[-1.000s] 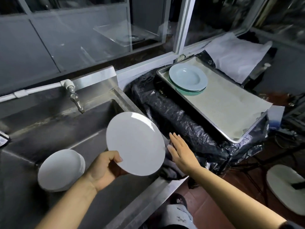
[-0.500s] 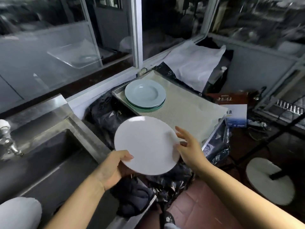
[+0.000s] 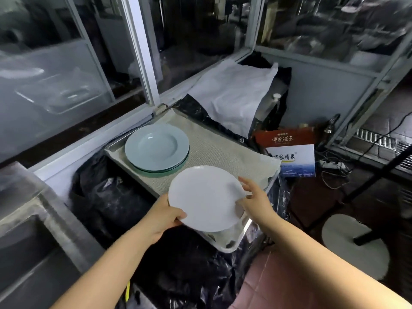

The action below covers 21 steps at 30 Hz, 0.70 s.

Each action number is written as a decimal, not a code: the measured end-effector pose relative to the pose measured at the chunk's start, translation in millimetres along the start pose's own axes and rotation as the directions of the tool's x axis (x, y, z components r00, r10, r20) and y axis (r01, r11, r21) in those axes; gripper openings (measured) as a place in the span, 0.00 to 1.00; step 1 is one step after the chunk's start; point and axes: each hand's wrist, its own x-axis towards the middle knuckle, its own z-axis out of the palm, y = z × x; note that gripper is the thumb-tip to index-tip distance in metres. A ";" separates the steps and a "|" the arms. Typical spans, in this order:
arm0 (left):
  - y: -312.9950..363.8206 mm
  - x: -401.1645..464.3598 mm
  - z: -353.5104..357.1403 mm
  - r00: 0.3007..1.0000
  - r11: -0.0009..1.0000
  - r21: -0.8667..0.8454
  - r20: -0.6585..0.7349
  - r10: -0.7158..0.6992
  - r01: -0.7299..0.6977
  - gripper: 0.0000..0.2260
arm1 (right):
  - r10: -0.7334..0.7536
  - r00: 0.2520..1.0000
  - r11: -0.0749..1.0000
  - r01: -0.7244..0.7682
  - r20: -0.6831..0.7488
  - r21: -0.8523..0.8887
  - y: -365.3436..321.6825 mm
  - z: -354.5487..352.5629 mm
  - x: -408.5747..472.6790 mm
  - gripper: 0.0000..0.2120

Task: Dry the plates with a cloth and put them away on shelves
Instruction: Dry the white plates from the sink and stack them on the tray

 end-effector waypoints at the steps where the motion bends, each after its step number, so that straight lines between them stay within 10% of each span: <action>1: 0.3 14.1 0.5 1.000 0.998 0.066 -0.003 -0.015 0.015 0.22 | 0.032 0.999 0.999 -0.032 0.007 0.001 2.4 -1.0 11.4 0.33; 10: -13.9 111.7 8.5 0.996 0.747 0.659 -0.071 -0.051 0.086 0.34 | 0.265 0.960 0.951 -0.244 0.090 -0.191 28.1 16.2 80.4 0.34; 21: -28.6 134.8 27.5 0.981 0.433 0.881 -0.176 -0.080 0.193 0.30 | 0.284 0.949 0.798 -0.154 0.138 -0.583 40.9 23.9 91.4 0.28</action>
